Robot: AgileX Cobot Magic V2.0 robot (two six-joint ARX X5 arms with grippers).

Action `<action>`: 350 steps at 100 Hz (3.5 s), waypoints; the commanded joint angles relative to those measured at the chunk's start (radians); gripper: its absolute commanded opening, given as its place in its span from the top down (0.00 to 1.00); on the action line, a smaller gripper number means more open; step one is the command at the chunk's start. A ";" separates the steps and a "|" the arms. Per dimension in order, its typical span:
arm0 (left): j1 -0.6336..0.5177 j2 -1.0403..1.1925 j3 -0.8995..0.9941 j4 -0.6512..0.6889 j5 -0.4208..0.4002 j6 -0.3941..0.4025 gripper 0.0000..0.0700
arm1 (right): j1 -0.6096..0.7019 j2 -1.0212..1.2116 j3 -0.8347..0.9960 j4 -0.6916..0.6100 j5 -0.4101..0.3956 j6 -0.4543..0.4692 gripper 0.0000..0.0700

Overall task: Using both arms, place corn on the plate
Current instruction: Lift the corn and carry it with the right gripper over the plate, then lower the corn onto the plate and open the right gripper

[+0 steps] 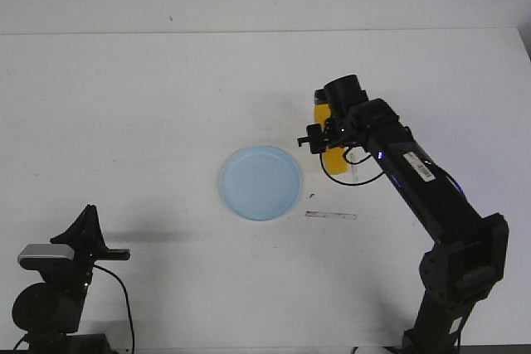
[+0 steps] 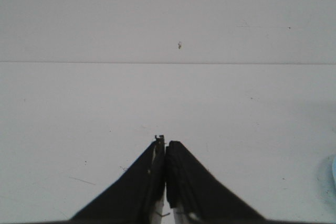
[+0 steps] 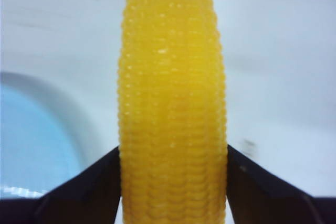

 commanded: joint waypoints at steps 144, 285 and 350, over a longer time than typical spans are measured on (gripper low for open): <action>0.002 -0.001 0.003 0.015 -0.002 0.005 1.00 | 0.355 0.176 0.013 0.105 0.001 -0.149 0.54; 0.002 -0.001 0.003 0.014 -0.002 0.005 1.00 | 0.331 0.000 0.010 0.121 -0.012 -0.214 0.84; 0.002 -0.001 0.003 0.014 -0.002 0.005 1.00 | 0.117 -0.541 -0.659 0.631 -0.163 -0.236 0.98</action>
